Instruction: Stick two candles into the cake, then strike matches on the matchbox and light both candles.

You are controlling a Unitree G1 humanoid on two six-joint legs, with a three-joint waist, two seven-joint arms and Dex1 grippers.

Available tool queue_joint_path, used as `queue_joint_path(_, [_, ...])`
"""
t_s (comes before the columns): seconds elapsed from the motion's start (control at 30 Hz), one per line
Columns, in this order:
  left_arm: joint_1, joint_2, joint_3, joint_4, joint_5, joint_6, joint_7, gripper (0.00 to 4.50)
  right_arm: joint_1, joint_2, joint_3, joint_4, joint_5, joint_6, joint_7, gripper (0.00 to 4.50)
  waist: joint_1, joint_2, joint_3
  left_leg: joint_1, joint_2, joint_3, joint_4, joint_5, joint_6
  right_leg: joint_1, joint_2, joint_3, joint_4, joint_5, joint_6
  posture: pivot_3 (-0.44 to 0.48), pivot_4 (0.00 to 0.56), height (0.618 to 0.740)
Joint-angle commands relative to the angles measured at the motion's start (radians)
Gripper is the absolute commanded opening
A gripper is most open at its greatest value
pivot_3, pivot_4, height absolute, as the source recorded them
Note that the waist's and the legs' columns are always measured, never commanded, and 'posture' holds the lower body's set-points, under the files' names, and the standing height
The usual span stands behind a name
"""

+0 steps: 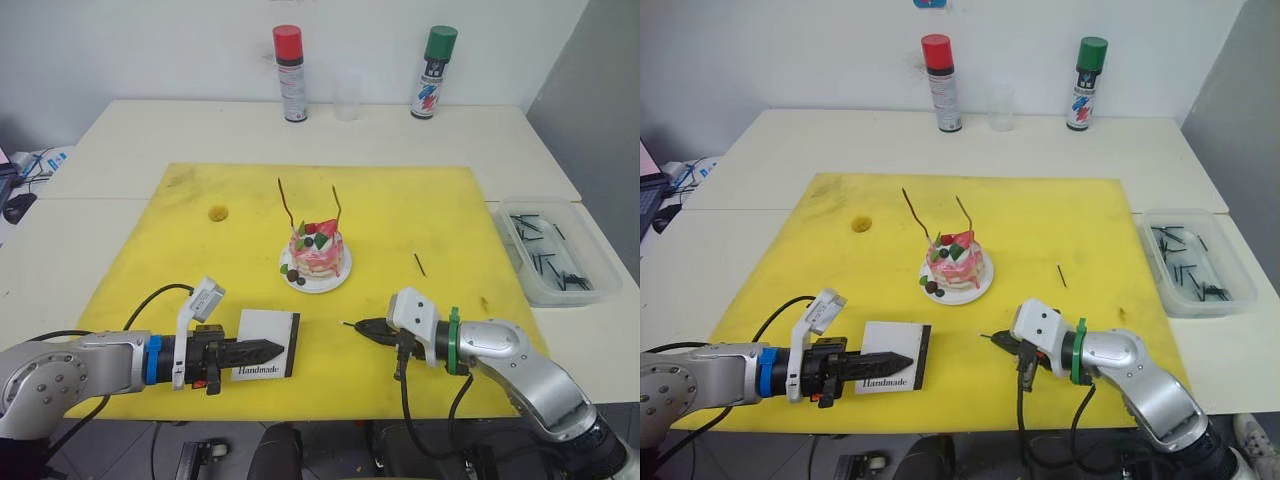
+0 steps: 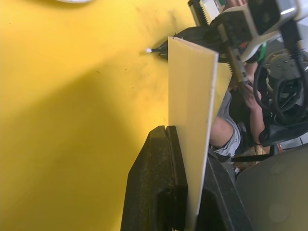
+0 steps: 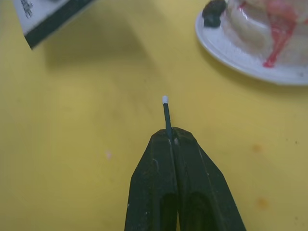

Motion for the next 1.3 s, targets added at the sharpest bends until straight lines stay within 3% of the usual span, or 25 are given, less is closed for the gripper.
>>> queue_joint_path(0.03, [-0.006, -0.015, 0.031, -0.012, 0.002, 0.003, -0.006, 0.00, 0.015, -0.002, 0.005, 0.014, -0.009, -0.069, 0.025, 0.67, 0.000, 0.000, 0.000, 0.000, 0.000, 0.000, 0.000, 0.000, 0.000, 0.000, 0.000, 0.000, 0.000, 0.000, 0.000, 0.000, 0.150, 0.740])
queue_joint_path(0.17, [-0.015, -0.030, 0.028, -0.007, 0.010, 0.010, -0.004, 0.00, 0.035, 0.021, -0.001, 0.024, -0.001, -0.115, 0.025, 2.03, 0.001, 0.000, 0.000, 0.000, 0.000, 0.000, 0.000, 0.000, 0.000, 0.000, 0.000, 0.000, 0.000, 0.000, 0.000, 0.000, 0.150, 0.740])
queue_joint_path(0.47, [-0.046, -0.042, 0.024, 0.003, 0.028, 0.029, -0.011, 0.00, 0.046, 0.113, -0.020, 0.072, -0.007, -0.146, -0.029, 2.03, 0.001, 0.000, 0.000, 0.001, 0.000, -0.001, 0.002, 0.000, 0.000, 0.001, 0.001, 0.000, 0.003, 0.000, 0.000, 0.000, 0.150, 0.740])
queue_joint_path(0.87, [-0.053, -0.048, 0.028, -0.001, 0.037, 0.050, -0.019, 0.00, 0.049, 0.128, -0.023, 0.115, -0.032, -0.130, -0.058, 2.03, 0.001, 0.000, 0.000, 0.002, 0.000, -0.001, 0.004, 0.000, 0.000, 0.002, 0.001, 0.000, 0.005, 0.000, 0.001, 0.000, 0.150, 0.740])
queue_joint_path(0.97, [-0.055, -0.049, 0.026, 0.000, 0.040, 0.051, -0.021, 0.00, 0.059, 0.132, -0.018, 0.103, -0.032, -0.119, -0.065, 1.44, 0.001, 0.000, 0.000, 0.002, 0.000, -0.001, 0.004, 0.000, 0.000, 0.002, 0.001, 0.000, 0.005, 0.000, 0.001, 0.000, 0.150, 0.740])
queue_joint_path(1.1, [-0.060, -0.053, 0.025, 0.005, 0.041, 0.056, -0.022, 0.00, 0.065, 0.133, -0.015, 0.090, -0.033, -0.107, -0.075, 0.05, 0.002, 0.000, 0.000, 0.002, 0.000, -0.001, 0.004, 0.000, 0.000, 0.002, 0.001, 0.000, 0.005, 0.000, 0.001, 0.000, 0.150, 0.740])
queue_joint_path(1.3, [-0.071, -0.062, 0.017, 0.016, 0.053, 0.060, -0.029, 0.00, 0.060, 0.135, -0.029, 0.065, -0.014, -0.076, -0.080, 0.05, 0.002, 0.000, 0.000, 0.002, 0.000, -0.001, 0.004, 0.000, 0.000, 0.002, 0.001, 0.000, 0.005, 0.000, 0.001, 0.000, 0.150, 0.740])
